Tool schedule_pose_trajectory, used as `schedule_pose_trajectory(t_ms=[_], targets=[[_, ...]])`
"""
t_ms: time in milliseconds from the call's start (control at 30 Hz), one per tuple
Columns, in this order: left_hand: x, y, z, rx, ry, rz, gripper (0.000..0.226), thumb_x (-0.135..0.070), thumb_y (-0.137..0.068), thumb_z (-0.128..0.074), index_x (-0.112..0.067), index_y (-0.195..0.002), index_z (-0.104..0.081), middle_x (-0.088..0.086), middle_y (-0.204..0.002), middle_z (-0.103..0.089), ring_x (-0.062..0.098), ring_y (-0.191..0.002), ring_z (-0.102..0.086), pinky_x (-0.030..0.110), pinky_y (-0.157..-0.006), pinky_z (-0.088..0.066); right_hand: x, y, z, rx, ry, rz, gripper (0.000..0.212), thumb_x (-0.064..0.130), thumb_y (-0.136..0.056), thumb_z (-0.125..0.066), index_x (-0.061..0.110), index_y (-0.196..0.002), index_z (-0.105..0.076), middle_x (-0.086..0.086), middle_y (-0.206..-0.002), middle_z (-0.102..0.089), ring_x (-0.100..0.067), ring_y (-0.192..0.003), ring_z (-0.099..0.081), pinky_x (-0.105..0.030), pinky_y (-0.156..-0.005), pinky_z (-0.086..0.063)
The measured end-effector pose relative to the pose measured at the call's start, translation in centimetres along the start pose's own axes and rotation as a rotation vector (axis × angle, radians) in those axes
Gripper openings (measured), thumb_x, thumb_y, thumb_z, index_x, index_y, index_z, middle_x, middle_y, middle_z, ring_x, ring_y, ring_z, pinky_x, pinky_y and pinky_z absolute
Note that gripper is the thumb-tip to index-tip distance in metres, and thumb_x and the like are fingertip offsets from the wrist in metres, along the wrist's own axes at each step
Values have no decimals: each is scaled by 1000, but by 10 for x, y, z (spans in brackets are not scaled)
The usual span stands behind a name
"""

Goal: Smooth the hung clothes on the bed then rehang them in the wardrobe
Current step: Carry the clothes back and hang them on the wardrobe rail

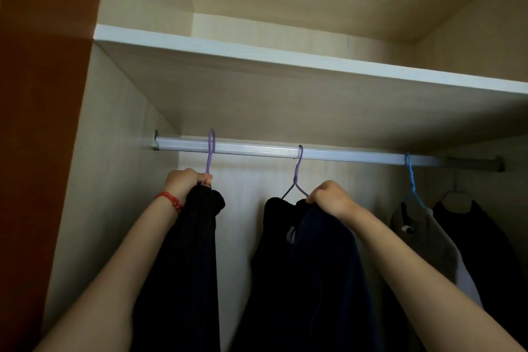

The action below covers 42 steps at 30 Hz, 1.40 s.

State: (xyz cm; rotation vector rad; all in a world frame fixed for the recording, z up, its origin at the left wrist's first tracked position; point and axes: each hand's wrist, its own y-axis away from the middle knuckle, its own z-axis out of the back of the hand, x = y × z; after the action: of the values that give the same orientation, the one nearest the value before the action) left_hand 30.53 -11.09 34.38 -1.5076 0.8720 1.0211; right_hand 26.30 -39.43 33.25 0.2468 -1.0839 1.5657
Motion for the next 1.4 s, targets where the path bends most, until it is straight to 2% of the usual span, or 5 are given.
schedule_pose_trajectory(t_ms=[467,733,900,1067,1400], targets=[[-13,-22,13,-66,-53,-16,31,0,-85,-49,-7,-55,-55,7,-56,-55,15,-46,-56,23,-50,-49,-16,-3,-8,-6,-55,-8,26,6,-79,-57,-20,-84,-59,-13,-72,-49,-20,-67,-45,-28,-62,-33],[18,-11,19,-164,-84,30,27,7,-83,-50,1,-57,-49,1,-26,-49,9,-22,-46,14,-32,-40,-13,2,-5,5,-70,-30,35,7,-79,-57,-22,-100,-56,-13,-75,-50,-21,-70,-47,-28,-64,-35],[-11,10,6,-297,-642,-92,28,-13,-80,-58,4,-103,-61,22,-101,-65,37,-92,-63,36,-77,-51,-14,8,-6,0,-125,-34,31,12,-83,-58,-18,-82,-60,-24,-72,-55,-22,-66,-49,-26,-60,-38],[-42,64,-56,-261,-898,-437,33,-28,-84,-57,-9,-110,-61,18,-117,-59,33,-114,-53,38,-98,-41,-21,23,8,-30,-151,-20,35,31,-94,-47,5,-73,-56,-6,-54,-50,-16,-42,-48,-13,-33,-36],[-22,90,-183,10,-926,-428,59,-58,-84,-45,-2,-77,-58,27,-96,-63,36,-86,-56,34,-72,-41,-65,33,102,-471,524,-26,35,29,-88,-45,4,-108,-59,-21,-115,-59,-39,-108,-55,-39,-85,-45]])
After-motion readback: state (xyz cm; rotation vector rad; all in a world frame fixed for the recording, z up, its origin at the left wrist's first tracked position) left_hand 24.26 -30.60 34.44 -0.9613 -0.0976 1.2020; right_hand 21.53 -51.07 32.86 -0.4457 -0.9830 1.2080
